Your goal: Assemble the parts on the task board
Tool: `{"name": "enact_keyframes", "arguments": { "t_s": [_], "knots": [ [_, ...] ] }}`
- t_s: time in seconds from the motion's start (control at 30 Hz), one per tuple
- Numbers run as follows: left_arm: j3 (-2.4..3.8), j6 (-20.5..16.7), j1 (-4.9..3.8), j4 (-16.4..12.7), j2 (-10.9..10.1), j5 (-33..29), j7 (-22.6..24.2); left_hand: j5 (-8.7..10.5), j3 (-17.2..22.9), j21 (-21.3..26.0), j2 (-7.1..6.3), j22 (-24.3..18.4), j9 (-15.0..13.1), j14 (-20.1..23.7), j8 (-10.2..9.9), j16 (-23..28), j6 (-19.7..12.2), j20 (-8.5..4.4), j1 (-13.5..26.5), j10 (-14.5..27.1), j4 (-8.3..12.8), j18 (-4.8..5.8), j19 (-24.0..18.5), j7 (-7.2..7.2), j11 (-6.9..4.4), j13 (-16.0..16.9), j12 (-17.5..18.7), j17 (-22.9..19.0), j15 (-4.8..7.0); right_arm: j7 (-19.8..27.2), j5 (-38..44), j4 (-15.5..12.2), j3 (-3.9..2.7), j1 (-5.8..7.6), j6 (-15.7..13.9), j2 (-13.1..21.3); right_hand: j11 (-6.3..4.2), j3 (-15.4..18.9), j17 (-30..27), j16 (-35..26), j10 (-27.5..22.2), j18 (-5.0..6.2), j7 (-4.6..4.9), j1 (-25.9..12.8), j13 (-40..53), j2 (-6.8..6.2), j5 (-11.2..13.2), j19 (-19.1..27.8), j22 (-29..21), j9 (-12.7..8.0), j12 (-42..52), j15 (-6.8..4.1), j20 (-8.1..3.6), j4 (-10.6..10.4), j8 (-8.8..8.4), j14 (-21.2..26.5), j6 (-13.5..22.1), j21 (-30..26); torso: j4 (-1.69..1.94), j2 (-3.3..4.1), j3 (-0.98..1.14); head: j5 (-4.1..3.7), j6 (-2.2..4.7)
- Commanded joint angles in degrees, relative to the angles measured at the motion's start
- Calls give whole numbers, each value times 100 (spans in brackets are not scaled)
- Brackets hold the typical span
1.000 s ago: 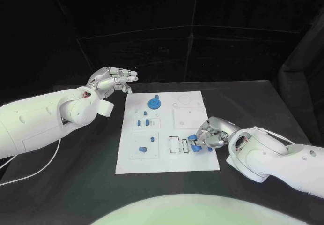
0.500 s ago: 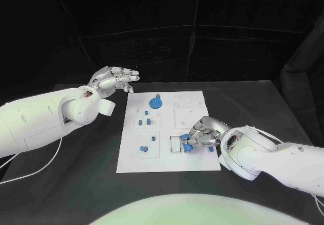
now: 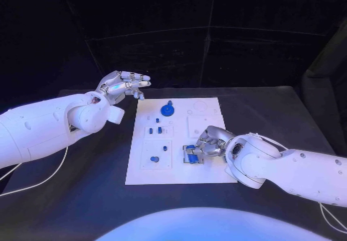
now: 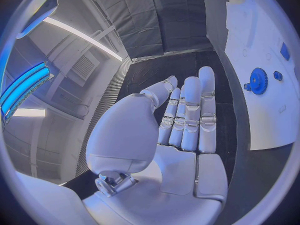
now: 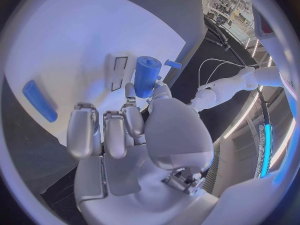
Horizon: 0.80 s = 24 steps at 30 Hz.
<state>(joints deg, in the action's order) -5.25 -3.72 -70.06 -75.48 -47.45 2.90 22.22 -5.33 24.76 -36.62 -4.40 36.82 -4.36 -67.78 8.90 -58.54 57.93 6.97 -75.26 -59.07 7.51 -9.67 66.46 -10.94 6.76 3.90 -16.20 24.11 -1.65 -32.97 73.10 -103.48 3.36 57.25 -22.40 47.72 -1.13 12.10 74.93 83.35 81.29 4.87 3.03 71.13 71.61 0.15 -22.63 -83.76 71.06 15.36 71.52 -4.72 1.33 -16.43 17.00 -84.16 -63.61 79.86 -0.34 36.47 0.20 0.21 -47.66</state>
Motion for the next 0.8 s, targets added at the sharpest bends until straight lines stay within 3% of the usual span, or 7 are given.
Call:
{"name": "enact_keyframes", "arguments": {
  "t_s": [0.03,0.17,0.3,0.43,0.57,0.7,0.8],
  "knots": [
    [5,62,-11,-14,2,-22,17,-4,-34,33,-5,-7,10,33,25,18,-25,3,5,49,1,-78,-51,4,2,-8,-36,-6,14,-169,237,36,-4,12,116,-42,-11,79,35,23,9,-110,11,-127,-7,-22,259,-22,-8,22,-52,-38,-28,-6,-42,-325,-6,27,0,3,4,2,5],
    [5,65,-12,-14,3,-22,15,-4,-34,33,-5,-7,10,33,25,18,-25,3,5,49,1,-78,-51,4,2,-8,-36,-6,14,-293,459,77,-3,14,129,-92,8,280,-33,-18,-110,-93,30,-595,-190,-193,1609,16,-87,118,-313,-17,-28,-33,-81,-307,62,-25,-9,-4,3,11,1],
    [5,66,-12,-11,3,-22,16,-4,-34,33,-5,-7,10,33,25,18,-25,3,5,49,1,-78,-51,4,2,-8,-36,-6,14,-352,605,91,-3,14,111,-116,36,-11,-81,-49,-193,-84,52,-993,-315,-765,1965,44,-143,201,-507,-7,-5,-62,-119,-298,129,-65,-16,0,7,24,8],
    [5,67,-12,-9,4,-22,14,-4,-34,33,-5,-7,10,33,25,18,-25,3,5,49,1,-78,-51,4,2,-8,-36,-6,14,-367,676,82,-3,14,79,-122,43,-62,-92,-61,-258,-80,63,-1236,-416,-986,1974,54,-162,239,-648,1,-1,-67,-140,-293,167,-81,-16,0,9,21,9],
    [5,70,-12,-9,4,-22,13,-4,-34,33,-5,-7,10,33,25,18,-25,3,5,49,1,-78,-51,4,2,-8,-36,-6,14,-230,738,23,-3,14,-24,-78,45,-153,-81,-59,-271,-81,67,-1214,-441,-906,1954,54,-159,262,-689,5,3,-58,-143,-295,173,-82,-11,2,13,19,8],
    [5,70,-12,-11,5,-22,25,-4,-34,33,-5,-7,10,33,25,18,-25,3,5,49,1,-78,-51,4,2,-8,-36,-6,14,150,713,-76,-3,13,-194,10,40,-465,13,-18,-325,-87,63,-439,-580,-553,1662,38,-113,333,-872,5,8,157,-136,-316,161,-59,-11,3,11,-11,15],
    [5,70,-12,-9,5,-22,29,-4,-34,33,-5,-7,10,33,25,18,-25,3,5,49,1,-78,-51,4,2,-8,-36,-6,14,427,691,-147,-3,12,-194,83,23,-549,88,17,-329,-100,48,43,-659,-467,1376,12,-41,388,-965,-10,-5,434,-111,-331,120,-19,-19,2,13,-4,11]
  ]
}}
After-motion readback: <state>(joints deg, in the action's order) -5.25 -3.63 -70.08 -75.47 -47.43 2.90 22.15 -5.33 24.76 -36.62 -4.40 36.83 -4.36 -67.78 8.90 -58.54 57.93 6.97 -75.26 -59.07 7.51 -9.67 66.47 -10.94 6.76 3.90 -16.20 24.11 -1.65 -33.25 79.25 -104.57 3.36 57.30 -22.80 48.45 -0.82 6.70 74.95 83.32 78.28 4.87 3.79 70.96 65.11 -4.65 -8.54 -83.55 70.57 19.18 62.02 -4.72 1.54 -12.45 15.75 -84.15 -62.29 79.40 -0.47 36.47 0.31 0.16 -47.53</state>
